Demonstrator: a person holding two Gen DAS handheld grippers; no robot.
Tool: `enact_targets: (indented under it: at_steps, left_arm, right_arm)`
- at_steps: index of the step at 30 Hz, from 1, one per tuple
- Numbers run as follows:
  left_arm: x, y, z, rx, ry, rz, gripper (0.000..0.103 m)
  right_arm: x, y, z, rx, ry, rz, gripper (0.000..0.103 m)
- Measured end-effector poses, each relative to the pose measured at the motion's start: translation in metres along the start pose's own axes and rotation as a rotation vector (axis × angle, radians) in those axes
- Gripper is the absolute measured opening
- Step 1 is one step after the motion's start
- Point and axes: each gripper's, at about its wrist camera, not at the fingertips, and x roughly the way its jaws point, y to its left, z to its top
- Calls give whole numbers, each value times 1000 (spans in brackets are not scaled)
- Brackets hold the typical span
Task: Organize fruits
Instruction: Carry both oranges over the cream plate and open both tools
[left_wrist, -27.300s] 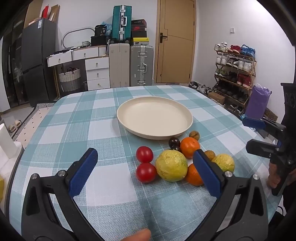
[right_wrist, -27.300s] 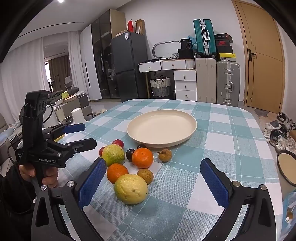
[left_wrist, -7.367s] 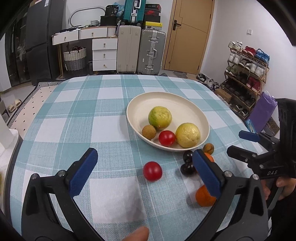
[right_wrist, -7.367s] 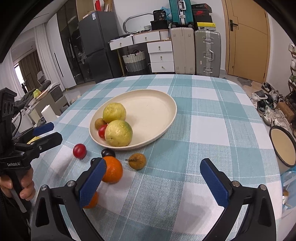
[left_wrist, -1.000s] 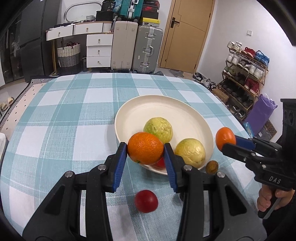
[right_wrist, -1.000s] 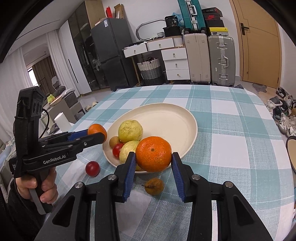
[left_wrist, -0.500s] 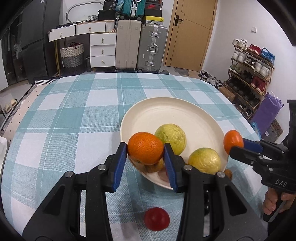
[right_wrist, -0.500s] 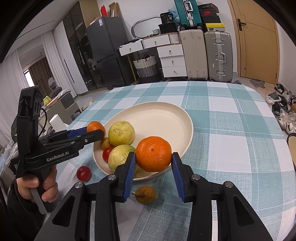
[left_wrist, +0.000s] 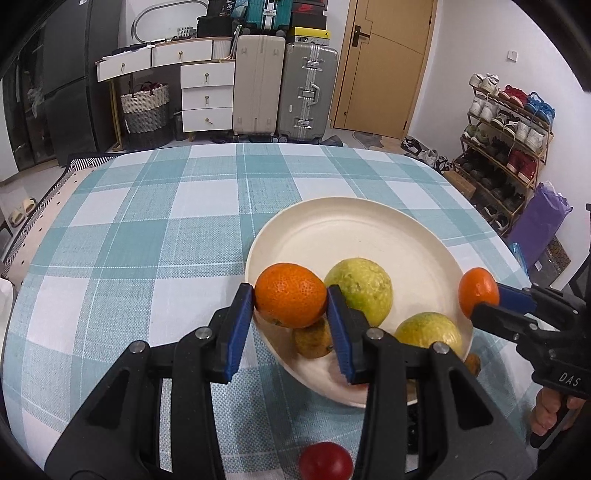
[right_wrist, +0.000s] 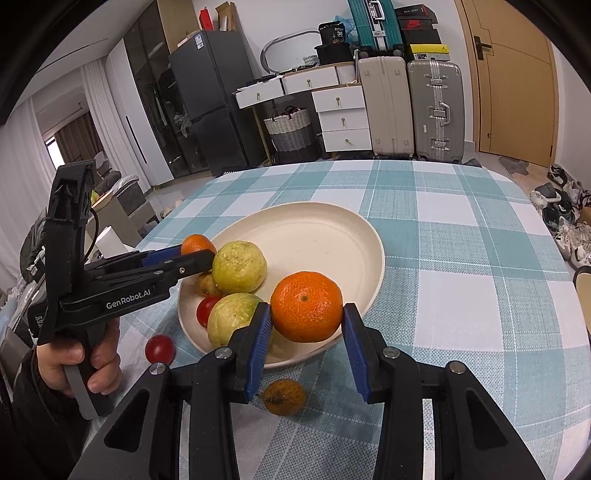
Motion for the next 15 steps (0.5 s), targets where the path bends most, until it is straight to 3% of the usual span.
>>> enact_targets:
  at_steps: [15]
  left_arm:
    - [10,-6,0,28,12,-10,37]
  right_arm:
    - [11,-6,4,20,16,-18,40]
